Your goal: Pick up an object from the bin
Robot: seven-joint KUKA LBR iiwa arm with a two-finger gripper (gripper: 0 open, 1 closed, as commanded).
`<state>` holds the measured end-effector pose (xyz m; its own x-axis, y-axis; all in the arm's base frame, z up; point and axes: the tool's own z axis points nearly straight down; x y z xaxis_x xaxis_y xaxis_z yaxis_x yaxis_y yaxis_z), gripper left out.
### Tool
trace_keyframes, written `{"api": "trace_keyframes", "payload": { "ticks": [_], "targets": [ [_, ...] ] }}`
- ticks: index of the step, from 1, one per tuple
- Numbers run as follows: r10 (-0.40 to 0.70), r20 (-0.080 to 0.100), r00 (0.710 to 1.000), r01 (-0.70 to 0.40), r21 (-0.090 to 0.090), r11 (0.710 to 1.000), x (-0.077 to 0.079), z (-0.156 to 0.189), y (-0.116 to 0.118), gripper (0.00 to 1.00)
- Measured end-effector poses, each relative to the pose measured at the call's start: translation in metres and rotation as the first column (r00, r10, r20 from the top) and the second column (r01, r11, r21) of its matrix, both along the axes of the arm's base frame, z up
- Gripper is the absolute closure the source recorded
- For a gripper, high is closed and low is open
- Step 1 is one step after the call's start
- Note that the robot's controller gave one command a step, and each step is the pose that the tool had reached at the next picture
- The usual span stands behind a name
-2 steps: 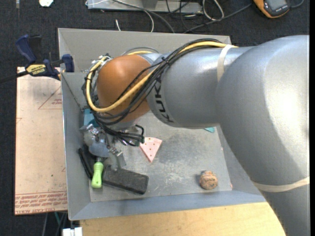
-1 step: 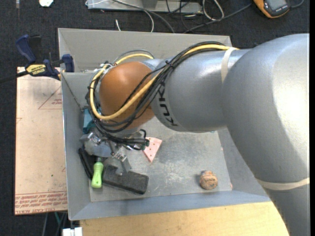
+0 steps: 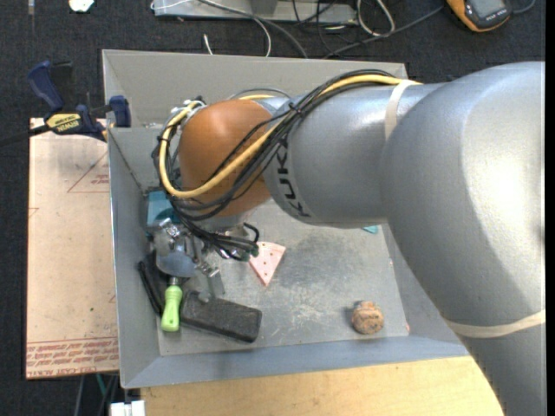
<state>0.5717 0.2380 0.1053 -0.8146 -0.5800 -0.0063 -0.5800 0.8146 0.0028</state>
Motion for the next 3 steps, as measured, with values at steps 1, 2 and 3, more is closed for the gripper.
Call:
{"api": "trace_keyframes", "payload": {
  "ticks": [1,2,3],
  "targets": [
    [0.103,0.003,0.995,-0.103,0.001,0.995,-0.012,-0.013,-0.001,0.0],
    [-0.097,0.004,0.995,0.097,0.003,0.995,-0.013,-0.017,0.006,0.0],
    [0.293,0.015,0.956,-0.293,0.003,0.956,-0.006,-0.025,0.006,0.0]
  ]
}}
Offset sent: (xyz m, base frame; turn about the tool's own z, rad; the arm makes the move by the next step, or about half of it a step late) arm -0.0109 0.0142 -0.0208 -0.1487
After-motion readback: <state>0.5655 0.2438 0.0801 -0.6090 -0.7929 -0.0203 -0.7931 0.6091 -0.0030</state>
